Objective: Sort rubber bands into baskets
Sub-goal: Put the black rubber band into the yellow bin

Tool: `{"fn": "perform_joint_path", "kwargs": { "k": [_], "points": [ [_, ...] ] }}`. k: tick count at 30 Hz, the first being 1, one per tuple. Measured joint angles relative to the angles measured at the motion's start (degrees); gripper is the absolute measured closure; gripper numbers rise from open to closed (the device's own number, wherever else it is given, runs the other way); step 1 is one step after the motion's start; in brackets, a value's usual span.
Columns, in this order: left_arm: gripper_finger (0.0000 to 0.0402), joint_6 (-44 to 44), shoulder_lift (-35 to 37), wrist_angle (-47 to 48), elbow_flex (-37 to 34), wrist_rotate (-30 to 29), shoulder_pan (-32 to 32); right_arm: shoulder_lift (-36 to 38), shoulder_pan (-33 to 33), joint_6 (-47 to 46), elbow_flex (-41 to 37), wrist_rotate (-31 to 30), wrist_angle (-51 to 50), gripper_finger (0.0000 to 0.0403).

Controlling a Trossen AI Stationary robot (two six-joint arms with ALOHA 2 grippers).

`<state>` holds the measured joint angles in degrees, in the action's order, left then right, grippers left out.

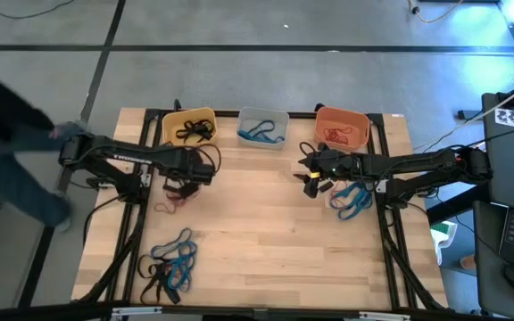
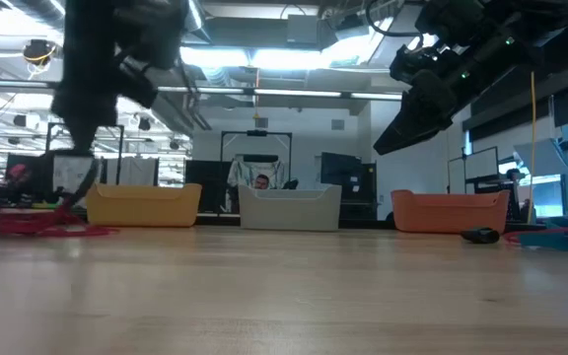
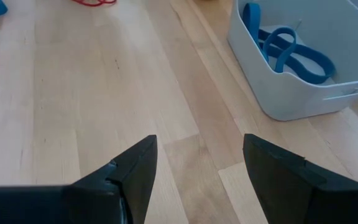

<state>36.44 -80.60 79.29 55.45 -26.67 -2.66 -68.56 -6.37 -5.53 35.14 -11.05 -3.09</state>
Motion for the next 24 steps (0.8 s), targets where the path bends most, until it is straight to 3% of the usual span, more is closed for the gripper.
{"fn": "perform_joint_path", "kwargs": {
  "k": [11,12,15,17,24],
  "points": [
    [0.0397,-1.7,0.2,-1.5,8.3,-14.5,-0.1,0.0,0.0,-0.1,0.0,0.2,0.0,0.0166],
    [0.0396,-3.1,0.3,-2.4,8.5,-13.5,0.0,0.0,0.0,-0.1,0.0,0.3,0.0,0.0166],
    [0.0394,-10.9,0.6,-5.9,9.0,-3.0,0.2,0.0,0.0,-0.1,0.0,0.3,0.0,0.0166],
    [0.0394,-13.8,0.6,-7.2,9.6,-0.4,0.8,0.0,0.0,-0.1,0.0,0.3,0.0,0.0166],
    [0.0398,-11.0,1.6,-6.1,11.0,-15.2,0.5,0.0,0.0,-0.1,0.0,0.4,0.0,0.0166]
  ]
}}
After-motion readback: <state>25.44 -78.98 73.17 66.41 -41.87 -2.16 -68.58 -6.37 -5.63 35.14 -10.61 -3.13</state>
